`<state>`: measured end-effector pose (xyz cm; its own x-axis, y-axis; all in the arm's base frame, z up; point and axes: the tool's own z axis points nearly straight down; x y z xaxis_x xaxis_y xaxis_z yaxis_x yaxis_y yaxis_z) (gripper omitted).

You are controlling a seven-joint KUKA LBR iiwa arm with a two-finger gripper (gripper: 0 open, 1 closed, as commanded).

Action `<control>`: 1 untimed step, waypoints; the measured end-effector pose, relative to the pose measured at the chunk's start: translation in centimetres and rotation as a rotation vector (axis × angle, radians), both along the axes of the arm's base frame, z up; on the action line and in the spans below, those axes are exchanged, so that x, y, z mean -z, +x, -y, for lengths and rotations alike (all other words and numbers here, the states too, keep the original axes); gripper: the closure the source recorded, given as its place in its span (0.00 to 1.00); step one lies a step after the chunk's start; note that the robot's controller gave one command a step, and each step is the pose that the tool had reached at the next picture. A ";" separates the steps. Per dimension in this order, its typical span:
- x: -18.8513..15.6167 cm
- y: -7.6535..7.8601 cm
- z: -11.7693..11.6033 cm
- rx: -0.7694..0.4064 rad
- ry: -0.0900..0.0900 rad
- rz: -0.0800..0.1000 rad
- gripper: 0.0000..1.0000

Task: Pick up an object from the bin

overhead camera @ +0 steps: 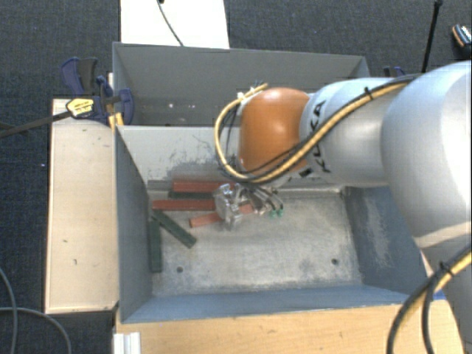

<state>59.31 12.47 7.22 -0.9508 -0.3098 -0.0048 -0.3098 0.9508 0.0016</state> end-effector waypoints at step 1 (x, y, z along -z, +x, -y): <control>-6.2 -0.2 0.5 -0.031 -0.001 0.005 1.00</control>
Offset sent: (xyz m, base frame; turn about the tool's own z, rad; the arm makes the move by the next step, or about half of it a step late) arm -0.0043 -0.0054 0.0570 -0.0346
